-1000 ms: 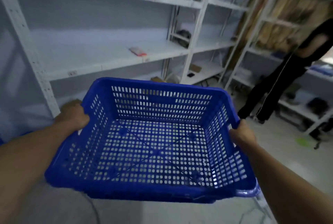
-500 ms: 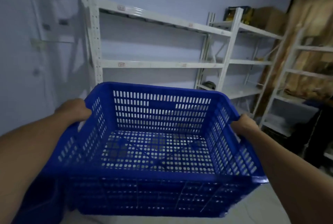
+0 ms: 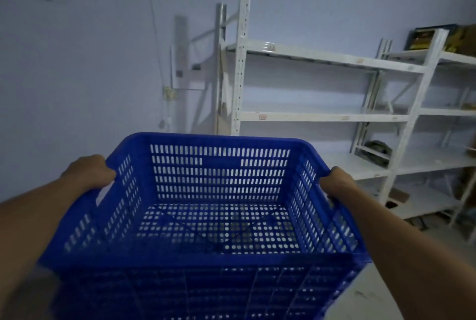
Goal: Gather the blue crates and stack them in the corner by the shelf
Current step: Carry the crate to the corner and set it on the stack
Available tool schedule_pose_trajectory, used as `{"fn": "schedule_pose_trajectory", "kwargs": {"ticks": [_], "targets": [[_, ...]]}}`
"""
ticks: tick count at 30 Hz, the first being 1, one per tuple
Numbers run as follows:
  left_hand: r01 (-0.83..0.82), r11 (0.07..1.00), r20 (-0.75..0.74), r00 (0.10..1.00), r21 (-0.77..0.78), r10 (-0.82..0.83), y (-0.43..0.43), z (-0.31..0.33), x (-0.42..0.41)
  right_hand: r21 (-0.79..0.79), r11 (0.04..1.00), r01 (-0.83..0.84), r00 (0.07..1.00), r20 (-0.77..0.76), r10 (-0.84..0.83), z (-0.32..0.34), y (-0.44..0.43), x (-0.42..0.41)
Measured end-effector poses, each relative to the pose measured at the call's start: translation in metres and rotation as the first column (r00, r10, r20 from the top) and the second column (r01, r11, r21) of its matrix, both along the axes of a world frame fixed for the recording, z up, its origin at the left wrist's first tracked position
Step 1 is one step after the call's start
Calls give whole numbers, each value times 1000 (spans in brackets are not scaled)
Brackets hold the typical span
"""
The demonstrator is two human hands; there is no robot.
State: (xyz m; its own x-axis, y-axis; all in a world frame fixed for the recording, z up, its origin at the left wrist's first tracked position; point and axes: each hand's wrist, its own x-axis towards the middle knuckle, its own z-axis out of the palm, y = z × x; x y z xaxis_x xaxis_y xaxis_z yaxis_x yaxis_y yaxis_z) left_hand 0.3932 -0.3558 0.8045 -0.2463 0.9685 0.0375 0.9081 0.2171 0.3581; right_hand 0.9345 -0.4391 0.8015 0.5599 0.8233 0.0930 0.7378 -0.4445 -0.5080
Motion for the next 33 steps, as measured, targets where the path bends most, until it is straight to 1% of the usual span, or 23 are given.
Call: {"fn": "schedule_pose_trajectory", "kwargs": {"ticks": [4,7,9,13,18,21,24,26,30,33], "targets": [[-75,997,0,997,20,75,-3,-1,-93,28,995,-96,995,2,96,-3,43,-86],[-143,989,9,990,35,142,-4,-6,-153,18,987,-159,987,-7,159,-8,76,-146],[-187,981,22,982,46,186,-2,-10,-187,21,981,-195,980,-26,195,-15,99,-182],[-253,966,35,967,52,252,14,-24,-241,6,966,-258,966,-16,258,-32,149,-239],[-299,951,2,954,80,300,58,-46,-290,-35,948,-316,949,-22,316,-59,225,-289],[-324,944,0,946,56,325,92,-53,-313,-44,938,-343,939,-18,342,-67,266,-316],[-334,941,4,942,55,334,126,-61,-333,-46,935,-353,936,-41,351,-75,309,-338],[-345,937,11,939,50,345,148,-66,-348,-37,931,-362,930,-82,358,-82,338,-353],[-363,932,37,931,9,362,195,-88,-381,-37,913,-407,909,-109,401,-104,393,-385],[-361,932,34,931,-44,362,238,-104,-404,-70,921,-383,919,-131,372,-142,452,-398]]}}
